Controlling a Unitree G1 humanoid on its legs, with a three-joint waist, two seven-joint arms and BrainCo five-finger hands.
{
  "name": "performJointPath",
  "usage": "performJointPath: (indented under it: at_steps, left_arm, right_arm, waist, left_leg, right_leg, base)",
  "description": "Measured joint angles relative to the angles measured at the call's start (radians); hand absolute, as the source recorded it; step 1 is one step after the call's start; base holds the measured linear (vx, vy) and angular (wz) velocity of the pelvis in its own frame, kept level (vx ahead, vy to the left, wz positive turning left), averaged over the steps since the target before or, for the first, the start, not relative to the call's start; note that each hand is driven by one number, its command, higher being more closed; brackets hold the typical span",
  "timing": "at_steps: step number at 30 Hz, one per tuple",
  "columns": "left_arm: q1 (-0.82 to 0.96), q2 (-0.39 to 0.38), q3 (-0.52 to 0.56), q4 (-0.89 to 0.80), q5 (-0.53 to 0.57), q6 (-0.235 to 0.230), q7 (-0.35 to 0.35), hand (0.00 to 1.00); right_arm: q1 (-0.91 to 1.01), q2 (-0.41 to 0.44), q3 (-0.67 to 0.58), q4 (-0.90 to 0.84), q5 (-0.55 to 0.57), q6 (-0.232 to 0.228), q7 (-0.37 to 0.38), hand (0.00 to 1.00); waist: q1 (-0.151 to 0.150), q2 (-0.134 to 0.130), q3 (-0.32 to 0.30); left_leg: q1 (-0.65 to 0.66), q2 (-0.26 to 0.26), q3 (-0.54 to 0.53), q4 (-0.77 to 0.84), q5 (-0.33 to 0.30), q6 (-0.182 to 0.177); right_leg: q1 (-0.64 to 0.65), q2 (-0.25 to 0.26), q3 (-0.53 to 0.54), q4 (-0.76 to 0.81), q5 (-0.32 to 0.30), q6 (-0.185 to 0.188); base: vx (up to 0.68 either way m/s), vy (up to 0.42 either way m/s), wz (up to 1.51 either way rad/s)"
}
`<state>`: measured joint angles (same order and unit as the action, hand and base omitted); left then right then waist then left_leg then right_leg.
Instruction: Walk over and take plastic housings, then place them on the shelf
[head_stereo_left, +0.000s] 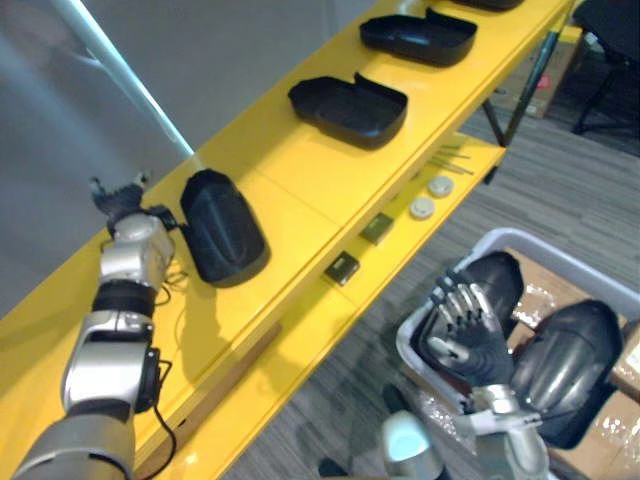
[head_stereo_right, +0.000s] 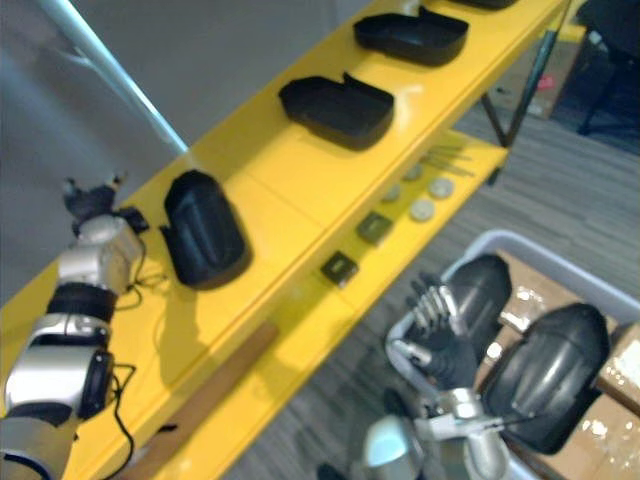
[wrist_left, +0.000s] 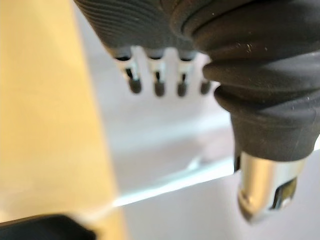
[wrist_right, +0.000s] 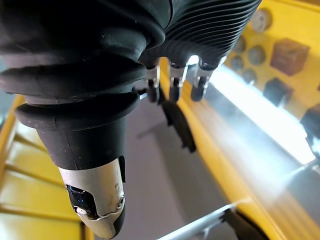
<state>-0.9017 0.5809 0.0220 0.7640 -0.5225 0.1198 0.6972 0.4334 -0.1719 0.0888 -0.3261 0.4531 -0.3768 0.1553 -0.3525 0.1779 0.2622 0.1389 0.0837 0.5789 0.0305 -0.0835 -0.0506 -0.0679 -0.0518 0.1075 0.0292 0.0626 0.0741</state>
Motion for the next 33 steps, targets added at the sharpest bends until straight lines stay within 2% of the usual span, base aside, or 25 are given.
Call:
performJointPath:
  at_steps: [2, 4, 5, 7, 8, 10, 12, 14, 16, 19, 21, 22, 23, 24, 27, 30, 32, 33]
  left_arm:
    - [-0.01, 0.001, 0.001, -0.021, 0.028, -0.043, 0.0, 0.0]
    - [-0.011, 0.0, 0.001, -0.057, 0.04, -0.088, -0.003, 0.0]
    - [-0.011, 0.001, 0.001, -0.073, 0.06, -0.107, -0.004, 0.0]
    - [-0.014, 0.001, 0.01, -0.151, 0.08, -0.175, -0.007, 0.0]
    - [-0.014, 0.001, 0.014, -0.176, 0.099, -0.188, -0.007, 0.0]
    - [-0.013, 0.002, 0.054, -0.307, 0.155, -0.254, -0.005, 0.0]
    - [0.008, 0.002, 0.094, -0.406, 0.18, -0.293, -0.002, 0.0]
    - [0.131, 0.001, 0.17, -0.611, 0.228, -0.332, 0.006, 0.0]
    - [0.268, -0.01, 0.234, -0.751, 0.299, -0.341, 0.033, 0.0]
    - [0.56, -0.096, 0.376, -0.944, 0.42, -0.358, 0.11, 0.0]
    - [0.8, -0.213, 0.5, -1.024, 0.527, -0.365, 0.198, 0.0]
    - [0.857, -0.245, 0.526, -1.037, 0.544, -0.367, 0.216, 0.0]
    - [0.957, -0.304, 0.567, -1.06, 0.564, -0.369, 0.254, 0.0]
    - [1.04, -0.349, 0.599, -1.063, 0.58, -0.361, 0.287, 0.0]
    - [1.181, -0.419, 0.642, -1.019, 0.559, -0.318, 0.345, 0.0]
    - [1.241, -0.459, 0.642, -0.871, 0.527, -0.312, 0.363, 0.0]
    - [1.256, -0.515, 0.632, -0.709, 0.52, -0.314, 0.364, 0.0]
    - [1.256, -0.538, 0.617, -0.631, 0.523, -0.313, 0.357, 0.0]
  right_arm:
    - [-0.017, 0.006, 0.0, 0.019, 0.0, -0.016, -0.011, 0.0]
    - [-0.03, 0.008, -0.001, 0.027, -0.017, -0.028, -0.037, 0.0]
    - [-0.038, 0.008, 0.001, 0.028, -0.028, -0.041, -0.047, 0.0]
    - [-0.043, 0.014, -0.001, 0.029, -0.043, -0.078, -0.078, 0.0]
    - [-0.044, 0.014, -0.001, 0.029, -0.045, -0.088, -0.084, 0.0]
    - [-0.057, 0.024, -0.001, 0.029, -0.098, -0.123, -0.114, 0.0]
    - [-0.073, 0.03, 0.001, 0.029, -0.121, -0.13, -0.139, 0.0]
    - [-0.109, 0.03, 0.001, 0.032, -0.124, -0.138, -0.168, 0.0]
    - [-0.133, 0.03, -0.004, 0.034, -0.124, -0.154, -0.191, 0.0]
    - [-0.163, 0.03, -0.042, 0.04, -0.144, -0.174, -0.236, 0.0]
    - [-0.196, 0.03, -0.079, 0.059, -0.155, -0.191, -0.259, 0.0]
    - [-0.203, 0.03, -0.087, 0.063, -0.154, -0.191, -0.263, 0.0]
    - [-0.218, 0.03, -0.105, 0.068, -0.154, -0.191, -0.265, 0.0]
    - [-0.233, 0.029, -0.112, 0.073, -0.153, -0.191, -0.261, 0.0]
    - [-0.307, 0.028, -0.108, 0.097, -0.15, -0.188, -0.238, 0.0]
    - [-0.395, 0.025, -0.089, 0.144, -0.146, -0.166, -0.238, 0.0]
    - [-0.477, 0.012, -0.051, 0.205, -0.119, -0.111, -0.239, 0.0]
    - [-0.513, 0.007, -0.029, 0.232, -0.114, -0.072, -0.241, 0.0]
  waist:
    - [0.018, -0.012, -0.006]
    - [0.023, -0.027, -0.014]
    - [0.029, -0.034, -0.019]
    - [0.051, -0.047, -0.04]
    - [0.059, -0.047, -0.05]
    - [0.086, -0.05, -0.071]
    - [0.101, -0.049, -0.088]
    - [0.13, -0.044, -0.108]
    - [0.15, -0.04, -0.119]
    - [0.211, -0.051, -0.151]
    - [0.262, -0.073, -0.168]
    - [0.273, -0.081, -0.175]
    - [0.311, -0.095, -0.182]
    - [0.336, -0.111, -0.191]
    - [0.378, -0.138, -0.208]
    - [0.4, -0.149, -0.221]
    - [0.408, -0.155, -0.227]
    - [0.415, -0.167, -0.239]
  left_leg:
    - [-0.002, 0.0, -0.003, -0.008, 0.0, 0.0]
    - [-0.003, -0.001, -0.028, -0.013, 0.0, 0.0]
    - [-0.001, -0.002, -0.037, -0.014, 0.0, 0.0]
    - [-0.001, -0.006, -0.055, -0.027, 0.007, -0.002]
    - [-0.001, -0.007, -0.062, -0.031, 0.009, -0.002]
    - [0.003, -0.013, -0.094, -0.063, 0.026, 0.0]
    - [0.0, -0.016, -0.11, -0.074, 0.033, 0.0]
    - [0.002, -0.015, -0.148, -0.077, 0.034, 0.0]
    - [0.005, -0.012, -0.169, -0.076, 0.035, -0.001]
    - [0.002, -0.012, -0.234, -0.075, 0.041, -0.004]
    - [0.002, -0.013, -0.288, -0.075, 0.05, -0.006]
    - [-0.001, -0.014, -0.301, -0.075, 0.052, -0.006]
    - [-0.002, -0.015, -0.318, -0.076, 0.055, -0.008]
    - [-0.004, -0.017, -0.336, -0.079, 0.057, -0.008]
    - [-0.007, -0.027, -0.379, -0.11, 0.07, -0.014]
    - [-0.021, -0.03, -0.394, -0.115, 0.076, -0.015]
    - [-0.025, -0.034, -0.41, -0.115, 0.079, -0.013]
    - [-0.038, -0.035, -0.421, -0.115, 0.084, -0.014]
  right_leg:
    - [0.002, 0.0, -0.004, -0.012, 0.009, 0.002]
    - [0.015, -0.004, -0.025, -0.022, 0.012, 0.003]
    - [0.021, -0.005, -0.028, -0.025, 0.012, 0.003]
    - [0.038, -0.004, -0.057, -0.035, 0.02, 0.001]
    - [0.037, -0.005, -0.061, -0.038, 0.02, 0.001]
    - [0.052, -0.008, -0.09, -0.047, 0.021, 0.0]
    - [0.063, -0.013, -0.113, -0.061, 0.021, 0.0]
    - [0.09, -0.016, -0.147, -0.078, 0.02, -0.001]
    - [0.109, -0.016, -0.175, -0.085, 0.02, -0.002]
    - [0.149, -0.02, -0.239, -0.109, 0.016, -0.007]
    - [0.175, -0.025, -0.295, -0.109, 0.004, -0.007]
    - [0.178, -0.026, -0.304, -0.109, 0.001, -0.008]
    - [0.187, -0.029, -0.324, -0.11, -0.003, -0.01]
    - [0.196, -0.033, -0.348, -0.11, -0.011, -0.009]
    - [0.209, -0.038, -0.39, -0.118, -0.034, -0.01]
    - [0.208, -0.046, -0.41, -0.118, -0.035, -0.009]
    - [0.209, -0.05, -0.426, -0.114, -0.036, -0.007]
    - [0.206, -0.052, -0.438, -0.109, -0.037, -0.005]
  base:
    - [-0.08, 0.009, 0.1]
    - [-0.05, -0.003, 0.23]
    - [-0.03, -0.001, 0.21]
    - [-0.02, -0.02, 0.28]
    - [0.0, -0.023, 0.36]
    - [0.01, 0.005, 0.34]
    - [0.0, 0.008, 0.36]
    - [0.02, 0.0, 0.45]
    - [0.01, -0.008, 0.4]
    - [0.01, -0.022, 0.59]
    - [-0.02, -0.03, 0.65]
    - [-0.02, -0.025, 0.54]
    - [-0.03, -0.008, 0.54]
    - [-0.04, -0.007, 0.54]
    - [-0.07, -0.013, 0.48]
    - [-0.03, 0.011, 0.21]
    - [0.01, 0.012, 0.23]
    - [0.04, -0.001, 0.31]
